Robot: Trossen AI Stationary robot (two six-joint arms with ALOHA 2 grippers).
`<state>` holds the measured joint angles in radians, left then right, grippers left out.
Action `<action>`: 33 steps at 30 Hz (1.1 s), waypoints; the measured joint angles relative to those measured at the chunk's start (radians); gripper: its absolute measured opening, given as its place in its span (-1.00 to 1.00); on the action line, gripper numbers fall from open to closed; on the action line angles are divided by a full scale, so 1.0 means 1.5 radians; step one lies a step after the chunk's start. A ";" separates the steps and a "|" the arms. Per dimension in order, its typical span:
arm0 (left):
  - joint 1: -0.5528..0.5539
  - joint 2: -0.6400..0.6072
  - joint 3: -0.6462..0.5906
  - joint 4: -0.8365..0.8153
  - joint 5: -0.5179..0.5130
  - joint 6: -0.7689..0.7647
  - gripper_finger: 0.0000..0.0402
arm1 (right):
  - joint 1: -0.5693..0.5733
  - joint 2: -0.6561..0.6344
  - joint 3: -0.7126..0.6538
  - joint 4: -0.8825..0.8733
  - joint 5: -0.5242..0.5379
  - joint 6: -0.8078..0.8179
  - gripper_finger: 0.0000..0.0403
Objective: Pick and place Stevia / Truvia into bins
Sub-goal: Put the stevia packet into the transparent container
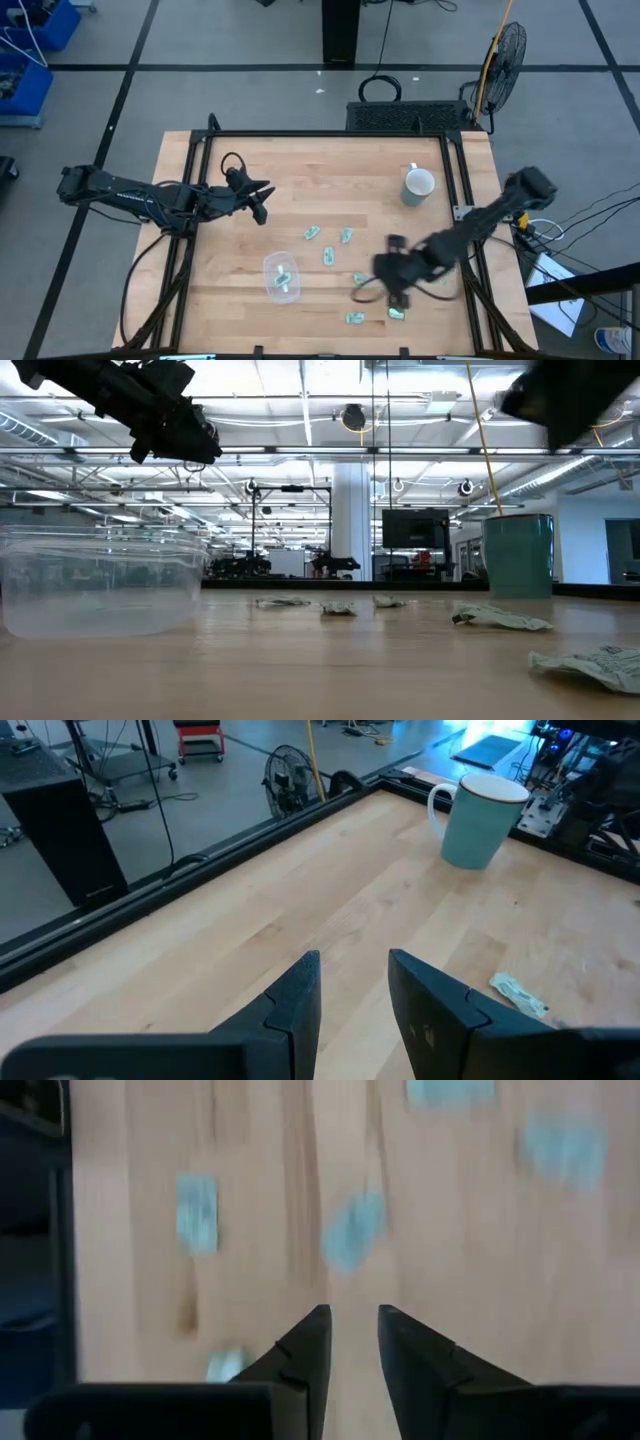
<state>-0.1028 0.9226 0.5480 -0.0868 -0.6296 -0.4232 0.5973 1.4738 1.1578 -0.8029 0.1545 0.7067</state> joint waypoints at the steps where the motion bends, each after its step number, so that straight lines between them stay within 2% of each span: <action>1: 0.000 0.000 0.000 0.000 0.000 0.000 -0.38 | 0.024 -0.025 -0.031 -0.004 0.000 0.059 -0.59; 6: 0.000 0.000 0.000 0.000 0.000 0.000 -0.38 | 0.127 -0.127 -0.187 -0.002 -0.020 0.320 -0.59; 9: 0.000 0.000 0.000 0.000 -0.001 0.000 -0.38 | 0.167 -0.161 -0.262 -0.005 -0.052 0.391 -0.59; 13: 0.000 0.000 0.000 0.001 -0.001 0.000 -0.38 | 0.184 -0.179 -0.326 -0.016 -0.120 0.455 -0.63; 18: 0.000 0.000 0.000 0.001 -0.019 0.001 -0.38 | 0.184 -0.179 -0.365 -0.017 -0.174 0.489 -0.70; 28: 0.002 0.000 -0.001 0.001 -0.036 0.004 -0.38 | 0.184 -0.181 -0.405 -0.007 -0.161 0.498 -0.73; 33: 0.002 0.000 -0.001 0.001 -0.036 0.009 -0.38 | 0.184 -0.181 -0.415 0.014 -0.157 0.470 -0.73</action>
<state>-0.0998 0.9226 0.5468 -0.0860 -0.6830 -0.4101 0.8726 1.2022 0.5358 -0.7825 -0.0813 1.4112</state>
